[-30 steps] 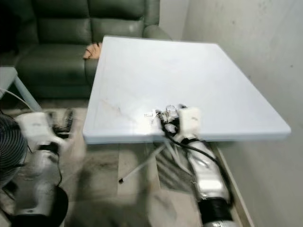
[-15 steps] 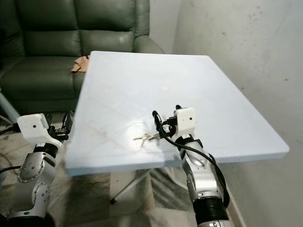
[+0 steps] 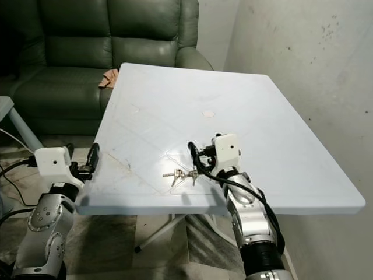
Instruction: Hang keys on a hook
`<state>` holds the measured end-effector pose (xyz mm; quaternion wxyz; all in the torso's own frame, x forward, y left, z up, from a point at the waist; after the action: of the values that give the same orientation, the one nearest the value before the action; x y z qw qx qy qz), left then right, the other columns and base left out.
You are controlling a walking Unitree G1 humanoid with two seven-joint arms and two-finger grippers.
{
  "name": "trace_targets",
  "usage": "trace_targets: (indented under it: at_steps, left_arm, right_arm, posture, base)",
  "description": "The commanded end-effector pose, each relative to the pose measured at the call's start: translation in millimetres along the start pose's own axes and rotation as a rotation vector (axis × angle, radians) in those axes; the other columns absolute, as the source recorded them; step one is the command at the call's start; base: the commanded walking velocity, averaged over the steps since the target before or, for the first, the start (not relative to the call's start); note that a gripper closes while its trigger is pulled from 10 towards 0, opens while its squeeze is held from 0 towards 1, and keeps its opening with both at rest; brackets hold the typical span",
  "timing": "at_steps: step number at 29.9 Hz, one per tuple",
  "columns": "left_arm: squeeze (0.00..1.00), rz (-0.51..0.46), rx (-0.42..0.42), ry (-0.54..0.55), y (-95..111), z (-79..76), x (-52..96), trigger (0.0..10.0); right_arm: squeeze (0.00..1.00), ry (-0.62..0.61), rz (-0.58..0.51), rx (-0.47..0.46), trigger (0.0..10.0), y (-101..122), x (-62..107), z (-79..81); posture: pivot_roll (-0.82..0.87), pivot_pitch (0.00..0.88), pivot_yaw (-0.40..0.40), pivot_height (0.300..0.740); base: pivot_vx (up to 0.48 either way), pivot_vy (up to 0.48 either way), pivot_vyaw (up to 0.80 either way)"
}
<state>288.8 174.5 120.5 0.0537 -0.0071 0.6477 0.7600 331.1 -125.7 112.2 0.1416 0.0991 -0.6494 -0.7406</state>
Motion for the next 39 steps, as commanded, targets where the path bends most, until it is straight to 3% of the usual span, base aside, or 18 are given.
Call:
trace_targets:
  at_steps: [1,7,18,20,22,25,30,31,32,38,39]
  left_arm:
    - [0.00,-0.016,-0.022,-0.033,3.2,-6.2,1.1,10.0]
    - [0.00,-0.017,-0.048,-0.108,2.2,-22.0,4.9,10.0]
    - [0.00,-0.016,-0.043,-0.122,2.9,-24.4,5.3,10.0]
    - [0.00,-0.013,-0.052,-0.134,2.4,-26.0,5.3,10.0]
    - [0.00,-0.013,-0.057,-0.147,2.1,-28.1,5.6,10.0]
    - [0.00,-0.012,-0.071,-0.168,1.6,-31.8,6.1,10.0]
    - [0.00,-0.015,-0.090,-0.218,1.8,-43.4,6.9,10.0]
    - [0.00,-0.016,-0.095,-0.233,1.6,-46.9,7.4,10.0]
    - [0.00,-0.016,-0.097,-0.244,1.4,-49.6,7.9,10.0]
    - [0.00,-0.013,-0.097,-0.266,0.3,-55.0,8.5,10.0]
    - [0.00,-0.013,-0.105,-0.276,0.1,-56.9,8.7,10.0]
  right_arm:
    - [0.00,-0.012,0.020,0.017,10.0,-1.8,1.0,-1.4]
    - [0.00,-0.090,0.099,0.009,10.0,-14.8,2.7,-1.1]
    - [0.00,-0.162,0.180,0.033,10.0,-29.9,10.2,-9.4]
    - [0.00,-0.144,0.191,0.058,6.2,-37.2,18.0,-13.4]
    - [0.00,-0.148,0.200,0.076,6.7,-40.0,20.4,-14.4]
    - [0.00,-0.152,0.210,0.087,6.5,-42.4,21.8,-14.7]
    - [0.00,-0.149,0.217,0.101,7.0,-44.8,24.5,-13.8]
    - [0.00,-0.145,0.218,0.100,9.0,-45.1,24.6,-13.6]
    - [0.00,-0.145,0.218,0.101,10.0,-45.1,24.7,-13.6]
    - [0.00,-0.150,0.216,0.092,10.0,-44.7,24.2,-13.1]
    - [0.00,-0.154,0.203,0.091,6.0,-43.1,23.7,-12.6]
  posture:
    - [-0.06,0.000,-0.077,0.740]
    - [-0.06,0.000,-0.080,0.740]
    - [-0.07,0.000,-0.081,0.740]
    - [-0.07,0.000,-0.080,0.740]
    - [-0.07,0.000,-0.080,0.740]
    - [-0.08,0.000,-0.079,0.740]
    - [-0.08,0.000,-0.076,0.740]
    - [-0.08,0.000,-0.075,0.740]
    - [-0.08,0.000,-0.073,0.740]
    - [-0.08,0.000,-0.070,0.740]
    - [-0.08,0.000,-0.069,0.740]
  base:
    - [0.000,0.000,0.00]
    - [0.000,0.000,0.00]
    - [0.000,0.000,0.00]
    - [0.000,0.000,0.00]
    - [0.000,0.000,0.00]
    - [0.000,0.000,0.00]
    - [0.000,0.000,0.00]
    - [0.000,0.000,0.00]
    - [0.000,0.000,0.00]
    - [0.000,0.000,0.00]
    - [0.000,0.000,0.00]
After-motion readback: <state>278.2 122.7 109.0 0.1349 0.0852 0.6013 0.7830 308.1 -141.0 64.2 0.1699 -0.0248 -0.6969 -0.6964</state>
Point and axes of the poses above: a point about 5 cm out from each wrist's last joint towards the gripper, its own x axis pointing back from the gripper into the wrist, its own y axis along the axis of the wrist's last joint, z = x × y, the point moved 1 cm from there along -x, pointing out of the wrist towards the gripper, and after that the axes turned 12 degrees about -x, right-handed, at the moved point
